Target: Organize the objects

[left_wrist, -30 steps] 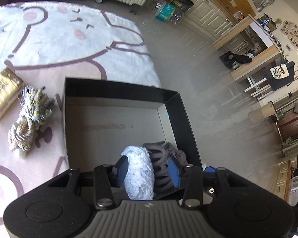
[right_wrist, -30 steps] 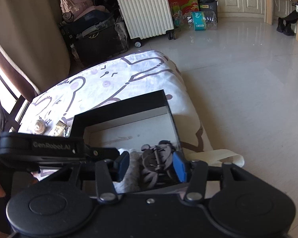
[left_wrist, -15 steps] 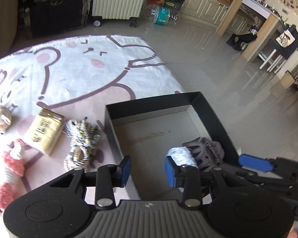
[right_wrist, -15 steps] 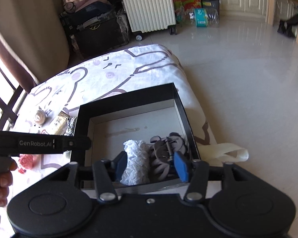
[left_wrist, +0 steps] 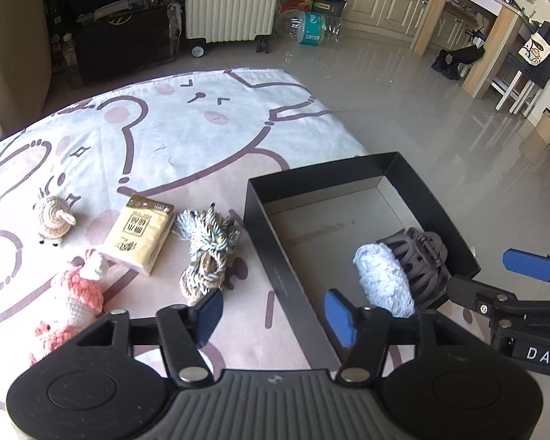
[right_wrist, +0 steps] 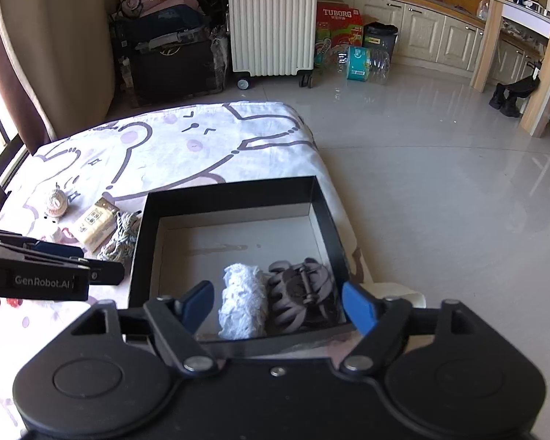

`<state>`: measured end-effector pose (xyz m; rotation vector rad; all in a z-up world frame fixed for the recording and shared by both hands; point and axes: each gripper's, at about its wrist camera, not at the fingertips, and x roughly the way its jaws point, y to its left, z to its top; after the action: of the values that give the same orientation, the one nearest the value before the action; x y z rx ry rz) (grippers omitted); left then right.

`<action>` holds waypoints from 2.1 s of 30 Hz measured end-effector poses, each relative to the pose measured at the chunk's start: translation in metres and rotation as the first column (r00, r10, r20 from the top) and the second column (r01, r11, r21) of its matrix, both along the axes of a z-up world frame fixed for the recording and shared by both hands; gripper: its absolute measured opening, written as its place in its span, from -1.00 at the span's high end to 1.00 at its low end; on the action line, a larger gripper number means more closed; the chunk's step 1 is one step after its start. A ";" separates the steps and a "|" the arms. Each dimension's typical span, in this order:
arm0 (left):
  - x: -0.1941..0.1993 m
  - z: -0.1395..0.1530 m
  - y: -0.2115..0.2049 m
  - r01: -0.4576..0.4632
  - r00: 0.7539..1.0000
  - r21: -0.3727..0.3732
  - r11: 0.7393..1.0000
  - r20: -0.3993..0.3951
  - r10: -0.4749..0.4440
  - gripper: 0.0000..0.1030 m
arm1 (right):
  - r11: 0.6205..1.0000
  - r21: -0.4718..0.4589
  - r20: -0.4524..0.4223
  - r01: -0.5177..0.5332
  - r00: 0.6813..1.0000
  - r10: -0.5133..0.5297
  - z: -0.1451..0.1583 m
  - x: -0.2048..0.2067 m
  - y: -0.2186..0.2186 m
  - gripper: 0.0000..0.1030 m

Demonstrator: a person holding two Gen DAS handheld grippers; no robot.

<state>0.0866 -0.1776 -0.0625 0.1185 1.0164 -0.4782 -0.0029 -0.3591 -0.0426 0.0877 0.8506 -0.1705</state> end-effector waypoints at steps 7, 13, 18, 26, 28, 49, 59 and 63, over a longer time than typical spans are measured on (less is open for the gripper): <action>-0.005 -0.011 0.014 -0.018 1.000 0.010 1.000 -0.014 0.019 -0.75 | 1.000 -0.002 -0.041 0.021 0.999 -0.021 -0.010 -0.005 0.011 -0.65; -0.008 -0.022 0.024 -0.013 1.000 0.028 1.000 -0.024 0.013 -0.90 | 0.999 -0.001 -0.041 0.043 0.998 -0.043 -0.015 -0.009 0.012 -0.91; -0.007 -0.028 0.030 -0.013 0.999 0.030 0.999 -0.036 0.014 -0.96 | 0.999 -0.026 -0.054 0.045 0.997 -0.047 -0.023 -0.009 0.015 -0.99; -0.007 -0.034 0.033 -0.001 0.999 0.038 0.999 -0.039 0.003 -1.00 | 0.999 -0.022 -0.068 0.049 0.996 -0.051 -0.031 -0.007 0.014 -1.00; -0.007 -0.034 0.034 -0.001 0.999 0.039 0.999 -0.040 0.003 -1.00 | 0.998 -0.019 -0.070 0.052 0.996 -0.054 -0.032 -0.006 0.014 -1.00; 0.000 -0.034 0.056 -0.033 0.999 0.029 0.999 -0.034 0.034 -1.00 | 0.998 -0.035 -0.073 0.052 0.996 -0.054 -0.035 -0.004 0.015 -1.00; 0.009 -0.031 0.090 -0.098 0.995 0.039 0.994 -0.016 0.099 -1.00 | 0.999 -0.045 -0.061 0.011 0.998 -0.013 -0.033 0.013 0.033 -1.00; 0.012 -0.029 0.108 -0.135 0.991 0.034 0.990 -0.016 0.136 -1.00 | 0.998 -0.060 -0.048 -0.030 0.998 0.028 -0.029 0.024 0.045 -1.00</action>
<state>0.0990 -0.0692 -0.0918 0.0741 1.0432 -0.3394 0.0212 -0.3137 -0.0714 0.0146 0.8924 -0.1715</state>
